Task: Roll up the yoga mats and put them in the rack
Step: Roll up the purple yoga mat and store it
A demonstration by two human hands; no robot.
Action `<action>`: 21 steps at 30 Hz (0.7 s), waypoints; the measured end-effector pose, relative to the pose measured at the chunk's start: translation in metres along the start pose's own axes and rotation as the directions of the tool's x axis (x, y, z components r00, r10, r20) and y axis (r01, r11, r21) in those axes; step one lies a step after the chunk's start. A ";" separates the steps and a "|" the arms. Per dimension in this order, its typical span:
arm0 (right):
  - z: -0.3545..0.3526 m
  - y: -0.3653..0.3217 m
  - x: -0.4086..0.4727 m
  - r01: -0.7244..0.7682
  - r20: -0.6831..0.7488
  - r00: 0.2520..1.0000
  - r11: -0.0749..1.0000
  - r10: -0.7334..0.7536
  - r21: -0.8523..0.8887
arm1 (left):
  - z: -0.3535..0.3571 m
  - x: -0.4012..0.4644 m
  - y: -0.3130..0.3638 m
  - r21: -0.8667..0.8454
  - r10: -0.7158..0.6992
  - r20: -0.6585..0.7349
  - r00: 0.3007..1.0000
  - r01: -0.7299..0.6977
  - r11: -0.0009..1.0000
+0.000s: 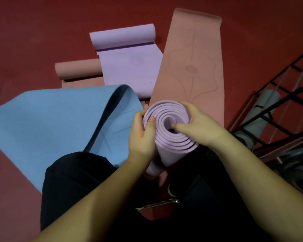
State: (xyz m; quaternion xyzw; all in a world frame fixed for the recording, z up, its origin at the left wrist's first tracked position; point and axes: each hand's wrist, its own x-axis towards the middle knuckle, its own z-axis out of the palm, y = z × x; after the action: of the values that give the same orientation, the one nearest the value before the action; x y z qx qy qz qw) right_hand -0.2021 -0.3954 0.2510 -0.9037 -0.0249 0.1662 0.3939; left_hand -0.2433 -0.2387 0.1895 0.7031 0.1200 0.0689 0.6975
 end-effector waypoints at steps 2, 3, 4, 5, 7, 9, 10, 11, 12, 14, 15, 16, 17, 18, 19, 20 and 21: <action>-0.012 0.005 0.014 -0.077 -0.047 0.996 0.997 0.076 -0.021 | 0.014 0.018 0.002 0.032 0.017 0.046 0.999 -0.018 0.999; -0.019 0.009 0.023 -0.119 -0.092 0.988 0.993 0.120 0.015 | 0.023 0.027 0.001 0.061 0.038 0.090 0.995 -0.044 0.997; -0.025 0.014 0.031 -0.149 -0.134 0.978 0.986 0.158 0.073 | 0.030 0.035 -0.001 0.074 0.067 0.139 0.988 -0.078 0.994; -0.031 0.021 0.040 -0.175 -0.169 0.966 0.976 0.196 0.132 | 0.036 0.041 -0.003 0.071 0.095 0.207 0.974 -0.111 0.991; -0.045 0.037 0.054 -0.223 -0.203 0.942 0.951 0.267 0.215 | 0.050 0.055 -0.011 0.128 0.140 0.369 0.919 -0.199 0.972; -0.059 0.053 0.065 -0.254 -0.210 0.926 0.928 0.315 0.274 | 0.062 0.068 -0.023 0.250 0.119 0.483 0.868 -0.267 0.931; -0.067 0.062 0.070 -0.269 -0.215 0.916 0.915 0.340 0.301 | 0.070 0.072 -0.029 0.312 0.067 0.523 0.850 -0.264 0.913; -0.073 0.069 0.074 -0.273 -0.212 0.912 0.906 0.351 0.325 | 0.075 0.075 -0.035 0.366 0.020 0.548 0.836 -0.261 0.893; -0.080 0.077 0.079 -0.278 -0.210 0.907 0.894 0.364 0.350 | 0.084 0.076 -0.040 0.406 -0.009 0.568 0.823 -0.271 0.873; -0.092 0.096 0.087 -0.292 -0.200 0.896 0.864 0.397 0.410 | 0.102 0.079 -0.053 0.448 -0.002 0.579 0.816 -0.315 0.837; -0.099 0.107 0.089 -0.294 -0.195 0.891 0.848 0.410 0.441 | 0.112 0.080 -0.057 0.458 0.009 0.582 0.813 -0.337 0.823; -0.107 0.120 0.091 -0.291 -0.188 0.889 0.832 0.417 0.472 | 0.126 0.082 -0.061 0.470 0.011 0.586 0.810 -0.351 0.810; -0.112 0.131 0.094 -0.282 -0.182 0.890 0.819 0.417 0.501 | 0.136 0.082 -0.064 0.481 0.019 0.589 0.808 -0.369 0.795; -0.118 0.144 0.096 -0.284 -0.174 0.886 0.800 0.430 0.528 | 0.148 0.082 -0.067 0.495 0.023 0.601 0.799 -0.394 0.774; -0.123 0.157 0.097 -0.283 -0.165 0.883 0.778 0.440 0.561 | 0.158 0.081 -0.069 0.508 0.027 0.612 0.790 -0.419 0.753; -0.128 0.171 0.098 -0.283 -0.153 0.876 0.745 0.457 0.604 | 0.169 0.081 -0.071 0.517 0.025 0.626 0.779 -0.440 0.734; -0.132 0.183 0.098 -0.284 -0.142 0.869 0.712 0.474 0.642 | 0.179 0.079 -0.074 0.525 0.017 0.639 0.769 -0.452 0.721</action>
State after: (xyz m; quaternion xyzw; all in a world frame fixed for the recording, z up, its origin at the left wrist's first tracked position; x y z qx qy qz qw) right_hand -0.0831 -0.5974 0.1751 -0.7301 0.2767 0.1059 0.6158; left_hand -0.1254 -0.3902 0.1071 0.8949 -0.1834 -0.1073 0.3924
